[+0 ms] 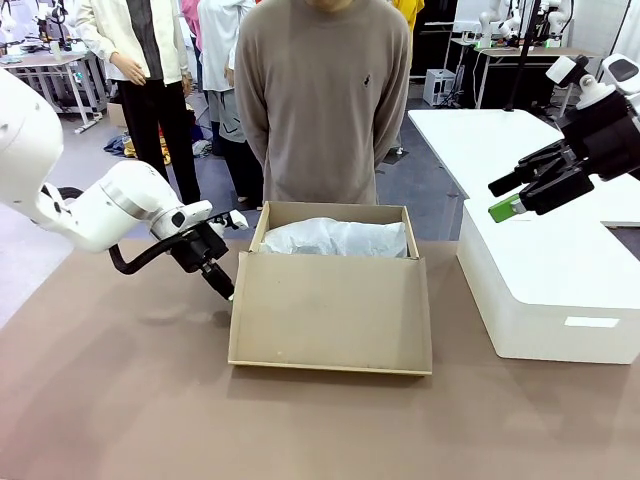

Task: Pack the shoes into the box.
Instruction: Close the Shoes Box.

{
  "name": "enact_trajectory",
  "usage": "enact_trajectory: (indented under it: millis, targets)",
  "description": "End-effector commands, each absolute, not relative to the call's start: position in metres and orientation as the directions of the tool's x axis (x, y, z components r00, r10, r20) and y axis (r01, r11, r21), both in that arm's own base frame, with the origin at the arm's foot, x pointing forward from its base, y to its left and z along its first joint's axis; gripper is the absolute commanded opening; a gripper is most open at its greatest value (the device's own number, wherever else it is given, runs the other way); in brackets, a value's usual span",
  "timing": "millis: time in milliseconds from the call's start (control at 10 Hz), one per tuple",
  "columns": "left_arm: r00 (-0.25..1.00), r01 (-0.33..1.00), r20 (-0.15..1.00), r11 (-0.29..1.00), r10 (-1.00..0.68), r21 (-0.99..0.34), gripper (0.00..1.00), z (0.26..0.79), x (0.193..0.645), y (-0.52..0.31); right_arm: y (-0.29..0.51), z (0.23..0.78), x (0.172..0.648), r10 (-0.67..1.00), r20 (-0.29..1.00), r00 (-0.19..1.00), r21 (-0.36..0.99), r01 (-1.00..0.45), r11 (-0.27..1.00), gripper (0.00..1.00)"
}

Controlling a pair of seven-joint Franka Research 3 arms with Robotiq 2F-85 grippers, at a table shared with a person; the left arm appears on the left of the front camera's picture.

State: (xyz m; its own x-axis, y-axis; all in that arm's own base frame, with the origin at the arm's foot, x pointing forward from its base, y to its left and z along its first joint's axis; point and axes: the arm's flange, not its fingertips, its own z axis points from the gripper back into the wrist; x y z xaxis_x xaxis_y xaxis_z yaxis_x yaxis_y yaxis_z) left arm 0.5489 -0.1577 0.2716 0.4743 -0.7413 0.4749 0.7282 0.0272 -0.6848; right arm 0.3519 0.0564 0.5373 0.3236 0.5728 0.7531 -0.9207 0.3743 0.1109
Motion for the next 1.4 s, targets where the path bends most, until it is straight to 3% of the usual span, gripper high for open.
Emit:
enact_trajectory:
  millis: [0, 1300]
  targets:
    - [0.475, 0.702, 0.498, -0.029, -0.725, -0.712, 0.00, 0.272, 0.555, -0.156, 0.058, 0.537, 0.356, 0.552, 0.779, 0.298, 0.102, -0.928, 0.357, 1.00]
    - [0.543, 0.603, 0.617, -0.247, -0.569, -0.758, 0.00, 0.304, 0.564, -0.153, 0.058, 0.537, 0.356, 0.552, 0.779, 0.298, 0.102, -0.928, 0.357, 1.00]
